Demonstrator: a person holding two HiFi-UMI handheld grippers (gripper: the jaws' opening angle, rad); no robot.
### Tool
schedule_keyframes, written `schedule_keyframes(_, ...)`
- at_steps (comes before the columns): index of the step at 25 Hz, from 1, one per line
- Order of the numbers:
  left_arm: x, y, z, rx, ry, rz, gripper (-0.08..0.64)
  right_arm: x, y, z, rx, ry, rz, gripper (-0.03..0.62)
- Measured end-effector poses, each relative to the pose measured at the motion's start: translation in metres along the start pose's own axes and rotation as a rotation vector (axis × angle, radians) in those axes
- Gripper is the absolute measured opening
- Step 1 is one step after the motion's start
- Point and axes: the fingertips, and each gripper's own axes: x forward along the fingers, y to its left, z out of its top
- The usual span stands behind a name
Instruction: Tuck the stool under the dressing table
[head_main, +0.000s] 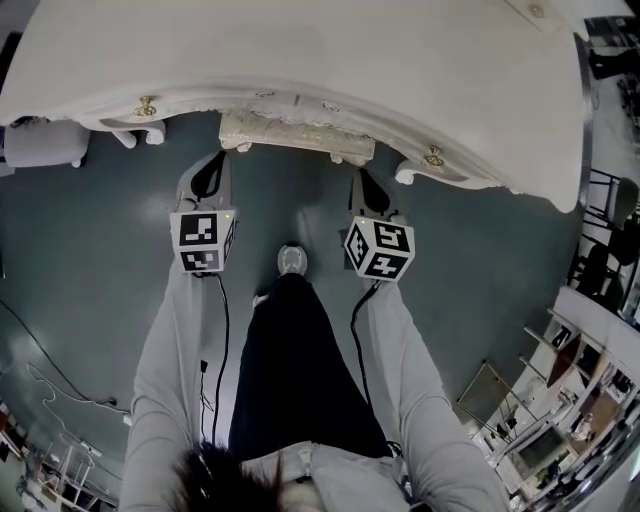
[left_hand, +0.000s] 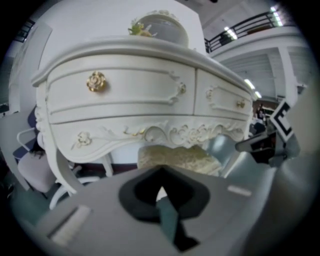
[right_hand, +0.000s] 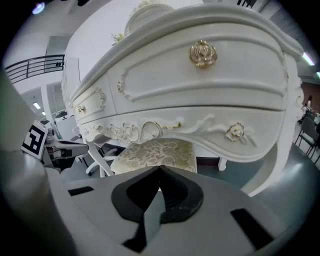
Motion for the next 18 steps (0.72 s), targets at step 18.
schedule_keyframes(18,-0.119,-0.041,0.110,-0.010,-0.135,-0.044,0.008,-0.130,0.029,0.087,-0.004,-0.116,0.034,0.002)
